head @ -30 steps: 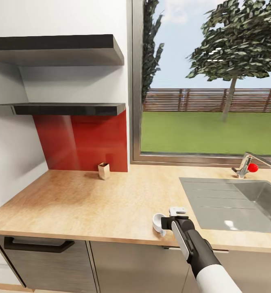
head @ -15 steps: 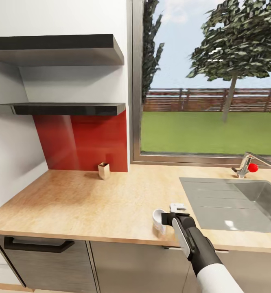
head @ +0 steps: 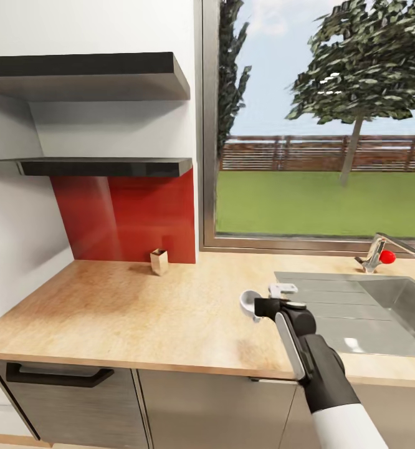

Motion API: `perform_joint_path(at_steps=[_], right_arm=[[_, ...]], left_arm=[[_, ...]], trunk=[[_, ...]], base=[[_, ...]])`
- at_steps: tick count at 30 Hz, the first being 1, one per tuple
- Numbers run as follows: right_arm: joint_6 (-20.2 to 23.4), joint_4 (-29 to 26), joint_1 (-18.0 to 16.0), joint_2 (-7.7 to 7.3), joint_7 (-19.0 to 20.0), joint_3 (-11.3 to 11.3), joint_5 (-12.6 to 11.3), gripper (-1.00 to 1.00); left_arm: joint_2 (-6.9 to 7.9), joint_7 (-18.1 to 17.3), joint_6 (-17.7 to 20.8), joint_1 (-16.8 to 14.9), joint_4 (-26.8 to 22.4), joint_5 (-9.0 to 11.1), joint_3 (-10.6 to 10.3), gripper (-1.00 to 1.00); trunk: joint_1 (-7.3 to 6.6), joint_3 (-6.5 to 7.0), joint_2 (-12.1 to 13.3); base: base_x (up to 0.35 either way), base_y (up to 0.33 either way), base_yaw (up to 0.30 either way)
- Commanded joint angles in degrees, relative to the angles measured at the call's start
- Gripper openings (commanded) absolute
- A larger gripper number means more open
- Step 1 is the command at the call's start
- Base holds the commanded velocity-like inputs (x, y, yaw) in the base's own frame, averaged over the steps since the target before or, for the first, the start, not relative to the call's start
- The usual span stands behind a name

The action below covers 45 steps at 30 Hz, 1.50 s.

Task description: Set up a coffee station on the kitchen countertop: keep the coffee maker on the countertop, move the bottle of coffee from the kitchen shelf to the counter next to the coffee maker, place a paper coffee filter on top of the coffee maker, put the saucer next to the coffee maker with the coffee cup on the saucer, and place the electric kettle next to the coffee maker.

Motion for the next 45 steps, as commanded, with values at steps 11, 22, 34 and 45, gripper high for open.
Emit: perform_joint_path(at_steps=[11, 22, 34, 45], right_arm=[[0.26, -2.86, -0.01, -0.26, -0.60, 0.48, -0.75, -1.00], [0.34, -2.91, -0.01, -0.26, -0.77, 0.10, -0.66, -1.00], [0.34, -2.96, -0.01, -0.27, -0.77, 0.02, -0.66, -1.00], [0.34, -2.94, -0.01, -0.29, -0.77, 0.02, -0.66, -1.00]], left_arm=[[-0.13, -0.20, -0.43, -0.04, -0.07, 0.70, -0.38, 1.00], [-0.24, -0.13, -0.52, -0.04, -0.24, 0.85, -0.04, 1.00], [-0.19, -0.13, -0.52, -0.04, -0.32, 0.85, -0.04, 1.00], [-0.17, -0.13, -0.52, -0.04, -0.33, 0.85, -0.04, 1.00]], trunk=[[0.02, -0.03, -0.04], [0.02, -0.03, -0.04], [0.02, -0.03, -0.04], [0.02, -0.03, -0.04]], base=[[0.000, 0.000, 0.000], [0.000, -0.188, -0.125], [0.000, -0.272, -0.272], [0.000, -0.272, -0.275]])
